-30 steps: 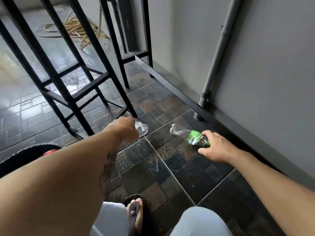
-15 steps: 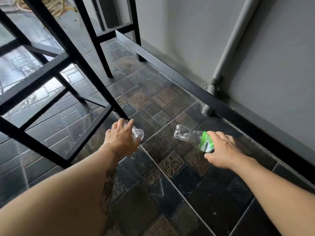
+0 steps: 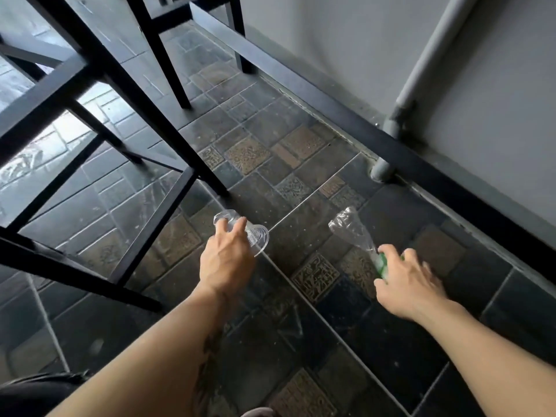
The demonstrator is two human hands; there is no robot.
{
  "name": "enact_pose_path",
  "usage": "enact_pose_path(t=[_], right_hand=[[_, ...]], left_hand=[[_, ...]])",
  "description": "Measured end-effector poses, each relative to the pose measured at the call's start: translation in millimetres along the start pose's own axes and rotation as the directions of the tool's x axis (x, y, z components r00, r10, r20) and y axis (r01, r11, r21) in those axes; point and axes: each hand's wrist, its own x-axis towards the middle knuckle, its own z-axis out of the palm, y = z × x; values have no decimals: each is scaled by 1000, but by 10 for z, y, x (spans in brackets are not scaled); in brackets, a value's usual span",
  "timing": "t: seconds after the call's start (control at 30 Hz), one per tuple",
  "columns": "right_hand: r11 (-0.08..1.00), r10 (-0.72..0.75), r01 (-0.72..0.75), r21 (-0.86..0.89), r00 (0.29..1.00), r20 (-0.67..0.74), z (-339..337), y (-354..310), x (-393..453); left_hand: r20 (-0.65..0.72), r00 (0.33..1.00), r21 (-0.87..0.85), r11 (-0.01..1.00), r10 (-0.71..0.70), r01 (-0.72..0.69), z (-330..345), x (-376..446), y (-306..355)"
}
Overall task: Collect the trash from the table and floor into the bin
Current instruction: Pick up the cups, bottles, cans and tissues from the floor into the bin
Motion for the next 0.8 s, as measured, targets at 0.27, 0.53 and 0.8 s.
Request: enact_pose_path(t=[0.27,0.53,0.8], right_hand=[[811,79,-181,556,976,202,-355,-120,-1328],[825,4,-117,553,979,202,-587,-450,-2842],[909,-235,187,373,968,89,-1156,-888,-4165]], left_hand=[[36,964,-433,865,-263,252,-354,-1329,505],[68,964,-574,780,-256,247,-1248,-2764,462],[22,961,-571,786,-274,237,-2586,-3837,208]])
